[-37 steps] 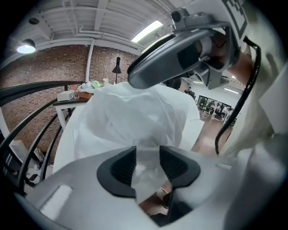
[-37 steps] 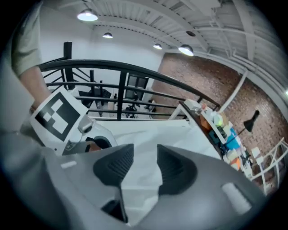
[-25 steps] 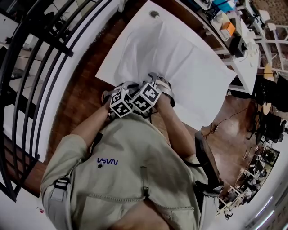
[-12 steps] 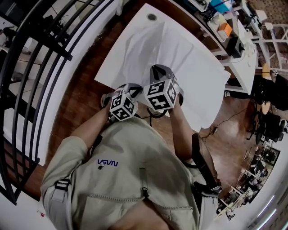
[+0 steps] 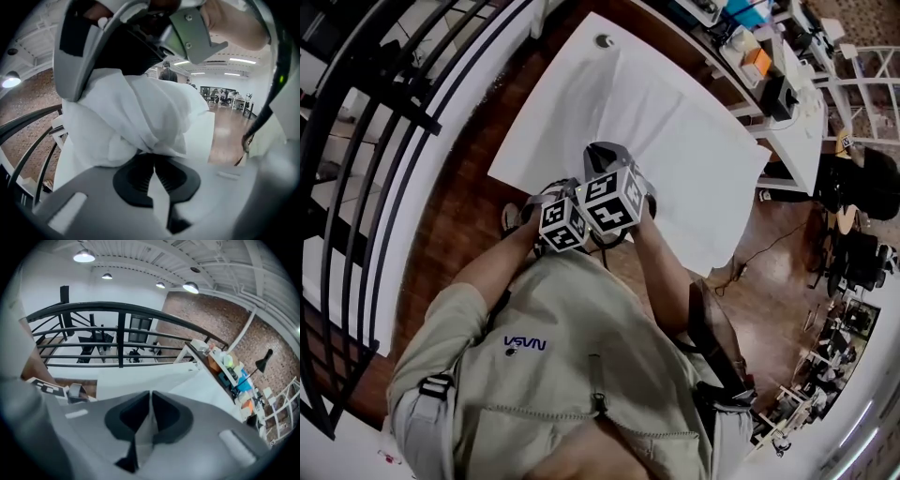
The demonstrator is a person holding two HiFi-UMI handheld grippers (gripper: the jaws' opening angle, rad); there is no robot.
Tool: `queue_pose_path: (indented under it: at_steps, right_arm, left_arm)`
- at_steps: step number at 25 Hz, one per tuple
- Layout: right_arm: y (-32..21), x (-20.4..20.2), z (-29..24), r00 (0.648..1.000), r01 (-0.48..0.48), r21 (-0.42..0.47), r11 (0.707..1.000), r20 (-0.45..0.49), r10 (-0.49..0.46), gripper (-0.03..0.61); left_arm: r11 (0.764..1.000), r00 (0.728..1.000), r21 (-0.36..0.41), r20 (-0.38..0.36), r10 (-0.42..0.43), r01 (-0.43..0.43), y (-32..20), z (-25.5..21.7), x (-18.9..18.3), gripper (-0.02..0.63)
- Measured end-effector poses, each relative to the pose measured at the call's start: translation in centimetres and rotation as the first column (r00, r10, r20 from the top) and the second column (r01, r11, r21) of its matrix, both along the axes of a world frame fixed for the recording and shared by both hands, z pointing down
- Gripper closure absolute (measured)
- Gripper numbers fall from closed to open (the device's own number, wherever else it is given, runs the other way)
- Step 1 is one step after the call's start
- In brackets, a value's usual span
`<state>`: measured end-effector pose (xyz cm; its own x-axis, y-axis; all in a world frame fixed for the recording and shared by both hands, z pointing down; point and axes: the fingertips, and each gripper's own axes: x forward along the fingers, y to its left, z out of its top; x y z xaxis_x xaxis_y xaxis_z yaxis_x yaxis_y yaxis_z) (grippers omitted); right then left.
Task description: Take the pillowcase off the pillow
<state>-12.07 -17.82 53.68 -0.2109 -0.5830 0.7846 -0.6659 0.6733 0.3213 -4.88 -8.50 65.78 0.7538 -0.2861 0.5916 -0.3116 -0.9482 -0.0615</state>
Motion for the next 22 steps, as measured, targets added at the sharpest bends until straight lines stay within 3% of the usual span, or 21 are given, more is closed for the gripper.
queue_pose_path:
  at_steps: [5,10,12,15,17,19,22]
  right_arm:
    - [0.5,-0.1,1.5,1.000,0.025,-0.027,0.999,0.020,-0.024,0.479]
    - [0.6,0.7,-2.2,0.991,-0.029,0.046,0.999,0.132,0.023,0.446]
    - [0.0,2.4,-3.1,0.983,-0.100,0.066,0.993,0.158,0.089,0.446]
    - [-0.9,4.8,-2.4,0.965,-0.207,0.033,0.978,0.170,0.198,0.418]
    - [-1.0,5.4,-1.2,0.952,-0.249,-0.025,0.968,0.179,0.250,0.399]
    - [-0.9,5.3,0.1,0.946,-0.272,-0.072,0.960,0.165,0.280,0.394]
    - [-0.8,5.1,1.9,0.953,-0.282,-0.071,0.957,0.094,0.288,0.407]
  left_arm:
    - [0.999,0.999,-0.035,0.026,-0.030,0.030,0.7,1.2,-1.9,0.594]
    - [0.992,0.991,-0.033,0.055,-0.123,0.124,-0.2,0.1,-7.8,0.588]
    - [0.978,0.979,-0.032,0.029,-0.204,0.205,-1.4,-1.2,-10.5,0.588]
    - [0.939,0.935,-0.068,-0.098,-0.341,0.336,-4.6,-4.9,-13.3,0.602]
    - [0.932,0.918,-0.127,-0.171,-0.357,0.338,-6.6,-7.1,-12.9,0.532]
    - [0.942,0.931,-0.185,-0.188,-0.313,0.280,-7.8,-7.4,-11.2,0.407]
    - [0.945,0.951,-0.250,-0.174,-0.257,0.209,-9.3,-5.7,-8.5,0.371]
